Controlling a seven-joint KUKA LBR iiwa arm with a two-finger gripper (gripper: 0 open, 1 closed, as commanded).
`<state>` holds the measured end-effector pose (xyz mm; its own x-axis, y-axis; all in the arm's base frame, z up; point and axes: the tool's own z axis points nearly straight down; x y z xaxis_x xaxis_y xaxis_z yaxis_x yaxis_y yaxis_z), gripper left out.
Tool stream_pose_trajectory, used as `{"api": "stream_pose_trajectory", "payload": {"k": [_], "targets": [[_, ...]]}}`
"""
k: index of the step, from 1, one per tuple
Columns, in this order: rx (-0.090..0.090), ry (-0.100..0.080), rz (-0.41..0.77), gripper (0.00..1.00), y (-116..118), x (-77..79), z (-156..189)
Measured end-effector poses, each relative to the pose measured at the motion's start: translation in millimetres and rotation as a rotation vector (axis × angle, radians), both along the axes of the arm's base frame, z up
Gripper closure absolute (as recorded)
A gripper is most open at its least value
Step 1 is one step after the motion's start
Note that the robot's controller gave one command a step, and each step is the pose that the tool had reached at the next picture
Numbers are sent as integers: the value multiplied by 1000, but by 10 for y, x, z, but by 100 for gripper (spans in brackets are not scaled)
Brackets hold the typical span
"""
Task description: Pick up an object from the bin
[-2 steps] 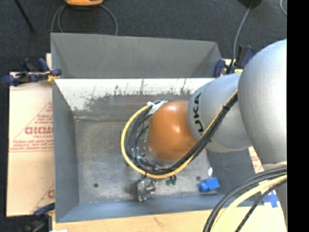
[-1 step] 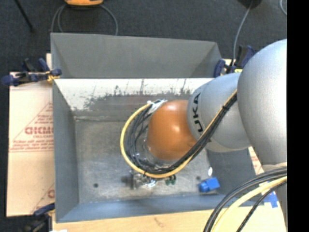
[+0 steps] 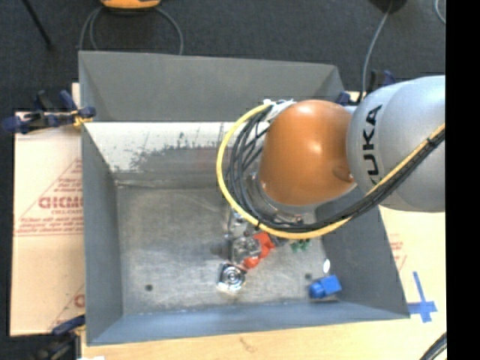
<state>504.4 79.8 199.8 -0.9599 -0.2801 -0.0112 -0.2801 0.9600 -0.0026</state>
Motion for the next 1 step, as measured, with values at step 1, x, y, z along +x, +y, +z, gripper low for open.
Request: {"api": "stream_pose_trajectory", "payload": {"k": [1], "targets": [[-2,4,204,100,-108,-160,600]]}}
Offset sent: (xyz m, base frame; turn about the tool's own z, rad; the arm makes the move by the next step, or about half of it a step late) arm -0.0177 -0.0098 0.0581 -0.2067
